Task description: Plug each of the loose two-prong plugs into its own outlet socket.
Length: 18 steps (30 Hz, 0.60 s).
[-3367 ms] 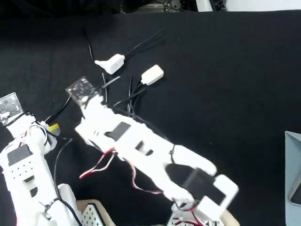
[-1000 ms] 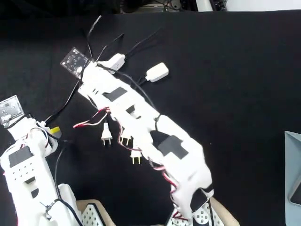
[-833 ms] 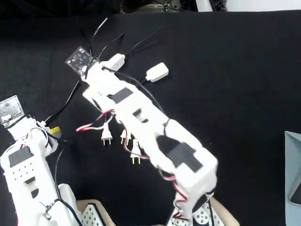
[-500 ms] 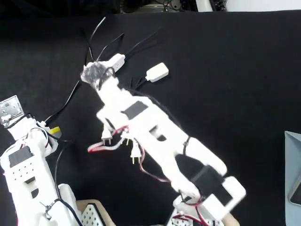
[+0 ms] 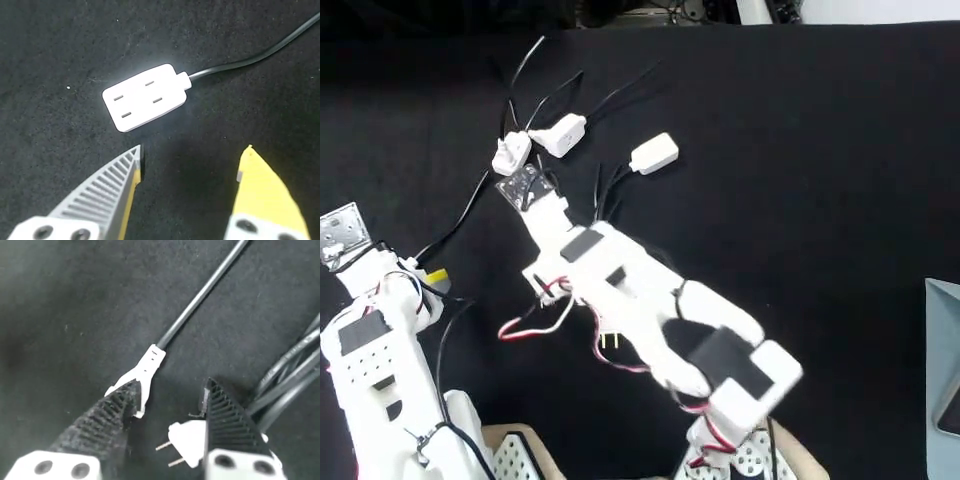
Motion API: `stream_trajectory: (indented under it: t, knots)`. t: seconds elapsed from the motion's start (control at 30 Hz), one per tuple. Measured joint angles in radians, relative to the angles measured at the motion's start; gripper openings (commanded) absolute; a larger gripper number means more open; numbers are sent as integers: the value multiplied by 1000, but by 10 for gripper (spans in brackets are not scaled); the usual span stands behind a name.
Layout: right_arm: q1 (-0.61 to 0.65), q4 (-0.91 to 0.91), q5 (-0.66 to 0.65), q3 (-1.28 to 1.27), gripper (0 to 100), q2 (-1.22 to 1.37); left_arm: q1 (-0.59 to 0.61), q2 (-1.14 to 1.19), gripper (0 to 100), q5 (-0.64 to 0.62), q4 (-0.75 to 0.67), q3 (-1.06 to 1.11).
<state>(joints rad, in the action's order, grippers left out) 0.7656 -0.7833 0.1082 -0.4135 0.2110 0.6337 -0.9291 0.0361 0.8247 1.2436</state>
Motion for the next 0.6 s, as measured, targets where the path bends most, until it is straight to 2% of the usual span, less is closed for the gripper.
stream_trajectory:
  t: [0.3,0.6]
  knots:
    - [25,-203,75,233,191,144,0,0,303,0,-28,11]
    - [109,-241,114,304,188,222,0,0,303,0,-37,9]
